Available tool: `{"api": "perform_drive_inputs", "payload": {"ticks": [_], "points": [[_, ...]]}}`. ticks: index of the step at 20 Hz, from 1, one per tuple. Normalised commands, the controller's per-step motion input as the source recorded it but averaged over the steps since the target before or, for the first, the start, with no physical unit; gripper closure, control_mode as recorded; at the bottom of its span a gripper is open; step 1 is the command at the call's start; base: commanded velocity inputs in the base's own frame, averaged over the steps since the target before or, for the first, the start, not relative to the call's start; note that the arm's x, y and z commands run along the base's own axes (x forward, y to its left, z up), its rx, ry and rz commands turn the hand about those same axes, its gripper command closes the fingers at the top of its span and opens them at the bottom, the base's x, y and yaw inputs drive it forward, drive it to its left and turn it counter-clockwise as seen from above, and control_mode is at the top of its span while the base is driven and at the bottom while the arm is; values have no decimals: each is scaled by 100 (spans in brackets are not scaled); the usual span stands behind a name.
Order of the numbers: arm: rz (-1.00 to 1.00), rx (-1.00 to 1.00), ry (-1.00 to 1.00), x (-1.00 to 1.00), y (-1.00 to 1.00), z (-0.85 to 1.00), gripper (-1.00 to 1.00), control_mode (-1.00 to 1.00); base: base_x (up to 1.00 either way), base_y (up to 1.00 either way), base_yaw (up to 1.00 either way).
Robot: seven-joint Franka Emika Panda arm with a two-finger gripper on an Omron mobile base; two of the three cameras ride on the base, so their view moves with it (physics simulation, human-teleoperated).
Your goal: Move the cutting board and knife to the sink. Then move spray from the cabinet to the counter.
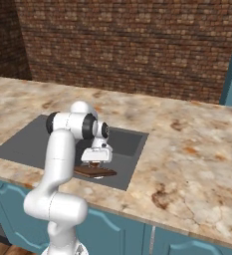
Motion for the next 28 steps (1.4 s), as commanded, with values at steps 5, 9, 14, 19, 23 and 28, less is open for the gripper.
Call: {"api": "perform_drive_inputs", "payload": {"ticks": [5, 9, 14, 19, 23, 28], "points": [[0, 0, 0, -6, 0, 0, -100, -100, 0, 0, 0], [-1, 0, -7, -32, 0, 24, -100, -100, 0, 0, 0], [-1, 0, -8, -41, -6, 79, -100, -100, 0, 0, 0], [0, 2, -16, -63, -12, 100, -100, -100, 0, 0, 0], [0, 2, -29, -96, 0, 100, -100, -100, 0, 0, 0], [-1, 1, -36, -72, 0, 100, -100, -100, 0, 0, 0]]}}
